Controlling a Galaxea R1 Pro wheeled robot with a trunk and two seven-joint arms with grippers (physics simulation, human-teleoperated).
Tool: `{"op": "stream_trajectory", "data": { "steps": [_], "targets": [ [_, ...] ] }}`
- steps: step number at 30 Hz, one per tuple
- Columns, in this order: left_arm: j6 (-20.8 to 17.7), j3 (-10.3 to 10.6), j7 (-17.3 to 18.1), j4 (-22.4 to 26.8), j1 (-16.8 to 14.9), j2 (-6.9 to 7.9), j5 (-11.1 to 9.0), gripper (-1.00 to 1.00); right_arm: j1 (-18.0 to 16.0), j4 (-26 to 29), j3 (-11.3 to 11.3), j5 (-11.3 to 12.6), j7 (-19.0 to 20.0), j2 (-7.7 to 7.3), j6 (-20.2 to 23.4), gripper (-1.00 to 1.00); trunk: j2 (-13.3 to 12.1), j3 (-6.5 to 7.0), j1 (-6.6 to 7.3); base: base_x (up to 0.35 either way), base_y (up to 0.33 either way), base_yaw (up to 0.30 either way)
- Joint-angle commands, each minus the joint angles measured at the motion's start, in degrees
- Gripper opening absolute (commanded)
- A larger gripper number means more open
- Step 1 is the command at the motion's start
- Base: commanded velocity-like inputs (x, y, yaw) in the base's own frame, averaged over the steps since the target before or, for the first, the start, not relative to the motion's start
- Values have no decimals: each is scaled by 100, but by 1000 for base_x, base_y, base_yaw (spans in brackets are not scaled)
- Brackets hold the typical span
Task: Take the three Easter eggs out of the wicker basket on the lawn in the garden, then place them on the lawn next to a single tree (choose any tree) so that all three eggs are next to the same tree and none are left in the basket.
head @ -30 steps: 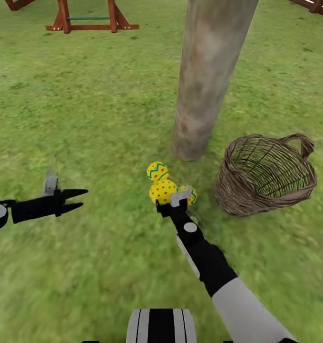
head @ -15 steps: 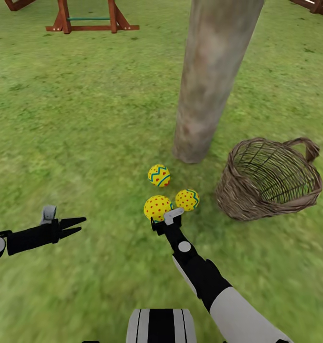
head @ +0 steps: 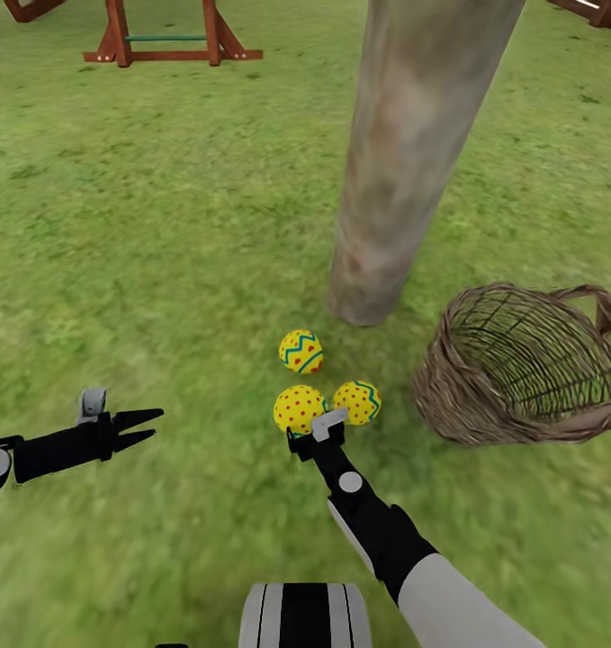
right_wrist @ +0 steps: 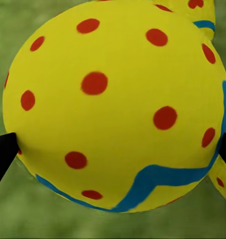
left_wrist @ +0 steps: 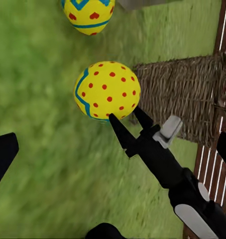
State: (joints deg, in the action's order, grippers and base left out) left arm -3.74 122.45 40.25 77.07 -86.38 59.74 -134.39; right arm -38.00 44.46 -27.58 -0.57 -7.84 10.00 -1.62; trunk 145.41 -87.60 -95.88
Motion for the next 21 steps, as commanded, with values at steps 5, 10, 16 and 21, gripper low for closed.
{"op": "stream_trajectory", "data": {
  "steps": [5,10,16,21],
  "targets": [
    [-33,26,34,264,-19,17,-61,100,-6,-85,-25,-4,-42,0,-14,-100,2,-4,-2,323,33,0],
    [-38,45,31,270,-20,25,-61,100,-6,-286,-50,-4,-42,0,-26,-100,2,-4,-2,175,124,0],
    [-73,34,121,258,-19,222,-61,100,-6,-341,-44,-4,-42,0,-61,-100,7,-93,-13,8,6,0],
    [-75,33,123,256,-19,281,-61,100,-6,-341,-37,-4,-42,0,-92,-100,14,-204,-26,0,0,0]
  ]
}}
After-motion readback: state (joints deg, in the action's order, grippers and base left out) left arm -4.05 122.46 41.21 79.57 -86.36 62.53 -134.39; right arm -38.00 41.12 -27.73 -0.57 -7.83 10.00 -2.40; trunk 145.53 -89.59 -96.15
